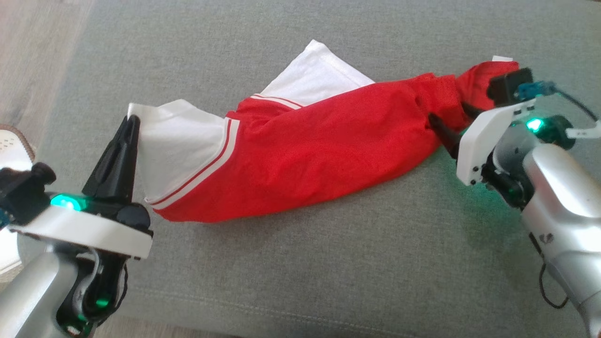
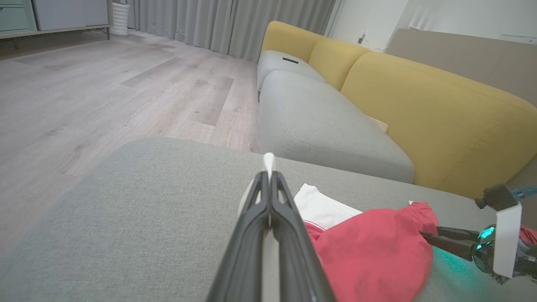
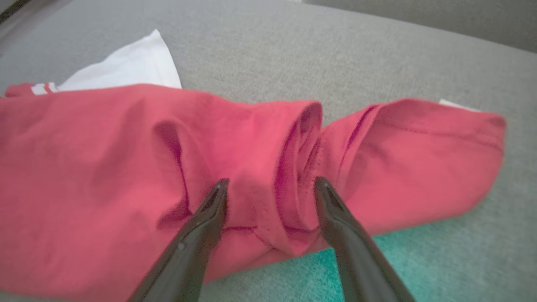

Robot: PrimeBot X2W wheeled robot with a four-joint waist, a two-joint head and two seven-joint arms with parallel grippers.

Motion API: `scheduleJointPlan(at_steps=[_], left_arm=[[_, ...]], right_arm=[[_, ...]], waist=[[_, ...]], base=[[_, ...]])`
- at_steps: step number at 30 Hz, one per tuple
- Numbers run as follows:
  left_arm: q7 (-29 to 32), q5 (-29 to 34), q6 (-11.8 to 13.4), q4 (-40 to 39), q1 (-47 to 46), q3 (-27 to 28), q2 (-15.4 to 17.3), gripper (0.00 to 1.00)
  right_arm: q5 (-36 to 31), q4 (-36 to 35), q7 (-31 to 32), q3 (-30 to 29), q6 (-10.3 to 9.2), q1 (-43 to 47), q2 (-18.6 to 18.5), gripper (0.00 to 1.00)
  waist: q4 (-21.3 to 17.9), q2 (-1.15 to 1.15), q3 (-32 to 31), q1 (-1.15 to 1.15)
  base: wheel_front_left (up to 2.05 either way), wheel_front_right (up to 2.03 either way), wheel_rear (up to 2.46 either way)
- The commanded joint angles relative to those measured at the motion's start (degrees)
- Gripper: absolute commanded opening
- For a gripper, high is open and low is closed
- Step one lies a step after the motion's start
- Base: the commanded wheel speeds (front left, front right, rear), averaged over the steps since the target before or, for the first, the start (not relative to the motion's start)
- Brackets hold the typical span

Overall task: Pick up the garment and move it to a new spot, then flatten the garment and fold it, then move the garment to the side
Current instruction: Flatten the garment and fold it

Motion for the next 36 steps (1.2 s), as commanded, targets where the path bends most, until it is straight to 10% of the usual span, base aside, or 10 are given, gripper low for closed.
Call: scheduleJointPlan(at_steps=[1, 2, 3, 17, 28, 29, 36], left_arm=[[-0.14, 0.67, -0.3, -0.98, -3.24, 2.66, 1.63, 0.0], [-0.16, 0.78, -0.41, -0.84, -3.55, 2.57, 1.43, 0.0], [-0.19, 0.97, -0.62, -0.75, -3.79, 2.49, 1.3, 0.0], [-0.61, 3.3, -1.1, -2.86, 0.08, 3.58, 2.32, 0.0], [0.09, 3.51, 1.22, -7.7, 4.8, 4.49, 5.32, 0.0], [0.17, 3.5, 1.26, -7.85, 4.81, 4.46, 5.36, 0.0], [1.05, 3.86, 0.93, -7.78, 3.85, 3.28, 5.03, 0.0]], right_arm=[[0.66, -0.86, 0.13, 1.42, 0.37, -1.32, 0.14, 0.91], [0.99, -0.42, -0.56, 2.09, 0.37, -1.68, 0.17, 0.23], [1.21, -0.06, -1.64, 2.6, 0.37, -2.03, 0.26, 0.0], [4.82, -13.98, -13.1, 0.56, 0.37, 8.64, -9.85, 0.0], [0.04, -39.83, 0.69, -13.33, 0.37, 39.73, -9.41, 0.0], [-0.09, -41.83, 1.97, -14.22, 0.37, 41.56, -8.48, 0.99], [-0.99, -51.4, 5.9, -23.27, 0.37, 42.97, -3.43, 1.0]], waist=[[0.09, 0.0, 0.29, 0.0], [-0.01, 0.0, 0.41, 0.0], [-0.27, 0.0, 0.49, 0.0], [-8.29, 0.0, -1.64, 0.0], [-11.68, 0.0, -0.23, 0.0], [-11.68, 0.0, -0.15, 0.0], [-10.59, 0.0, -0.07, 0.0]], base=[[0.0, 0.0, 0.0], [0.0, 0.0, 0.0], [0.0, 0.0, 0.0], [0.0, 0.0, 0.0], [0.0, 0.0, 0.0], [0.0, 0.0, 0.0], [0.0, 0.0, 0.0]])
